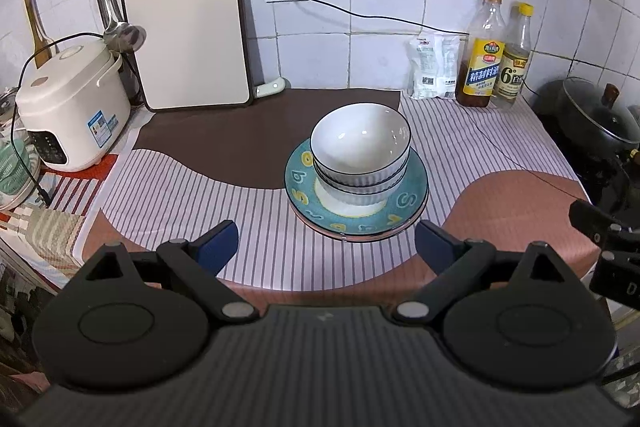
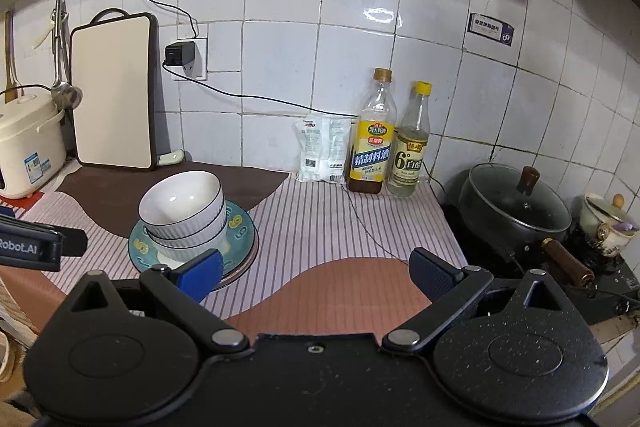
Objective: Organize plates and bowls
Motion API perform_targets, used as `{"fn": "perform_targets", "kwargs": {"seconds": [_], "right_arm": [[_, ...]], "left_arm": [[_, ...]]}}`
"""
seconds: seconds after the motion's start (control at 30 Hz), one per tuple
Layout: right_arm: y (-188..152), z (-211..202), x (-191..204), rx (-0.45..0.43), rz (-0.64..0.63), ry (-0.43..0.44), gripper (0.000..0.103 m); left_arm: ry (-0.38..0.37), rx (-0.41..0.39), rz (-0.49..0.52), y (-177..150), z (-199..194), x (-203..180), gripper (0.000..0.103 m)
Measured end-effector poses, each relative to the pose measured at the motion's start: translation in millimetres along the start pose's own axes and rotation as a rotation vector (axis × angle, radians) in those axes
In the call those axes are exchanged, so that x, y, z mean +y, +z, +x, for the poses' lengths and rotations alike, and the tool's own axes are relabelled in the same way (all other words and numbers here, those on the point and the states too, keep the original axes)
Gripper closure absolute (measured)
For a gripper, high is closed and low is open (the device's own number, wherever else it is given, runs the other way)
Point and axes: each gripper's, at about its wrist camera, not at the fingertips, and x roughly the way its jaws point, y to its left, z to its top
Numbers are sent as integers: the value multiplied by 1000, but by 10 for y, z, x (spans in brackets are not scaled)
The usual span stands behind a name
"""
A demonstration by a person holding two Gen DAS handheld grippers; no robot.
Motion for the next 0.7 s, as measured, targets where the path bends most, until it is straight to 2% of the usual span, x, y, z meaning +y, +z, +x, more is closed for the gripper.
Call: {"fn": "perform_targets", "kwargs": {"seconds": [0.37, 0.7], "right_arm": [[-35, -30, 40, -9, -4, -2, 2], [-37, 15, 7, 9, -2, -1, 2]], "left_arm": [[-10, -33, 5, -86, -46, -14, 7], [-6, -29, 28, -95, -48, -40, 7]]}}
